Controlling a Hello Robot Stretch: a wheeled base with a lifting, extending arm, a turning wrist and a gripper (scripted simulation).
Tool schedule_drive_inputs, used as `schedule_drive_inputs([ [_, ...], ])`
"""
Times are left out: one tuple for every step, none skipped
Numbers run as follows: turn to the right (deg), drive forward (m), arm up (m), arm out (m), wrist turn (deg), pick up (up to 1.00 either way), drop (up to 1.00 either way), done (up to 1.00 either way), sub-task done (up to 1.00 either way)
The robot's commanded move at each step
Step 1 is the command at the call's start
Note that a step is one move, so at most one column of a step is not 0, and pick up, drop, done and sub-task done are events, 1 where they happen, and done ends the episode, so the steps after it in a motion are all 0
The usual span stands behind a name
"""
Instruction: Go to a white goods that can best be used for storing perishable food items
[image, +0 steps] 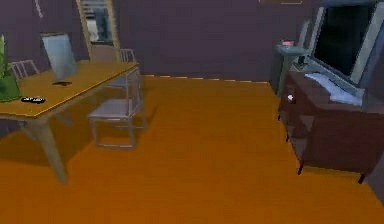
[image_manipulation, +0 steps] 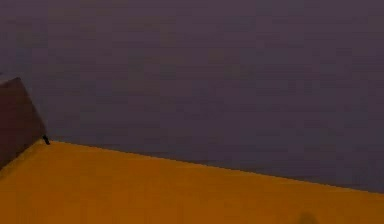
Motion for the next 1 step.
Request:
schedule_drive_inputs([
  [3.0, 0.0, 0.0, 0.0, 0.0, 0.0, 0.0, 0.0, 0.0],
])
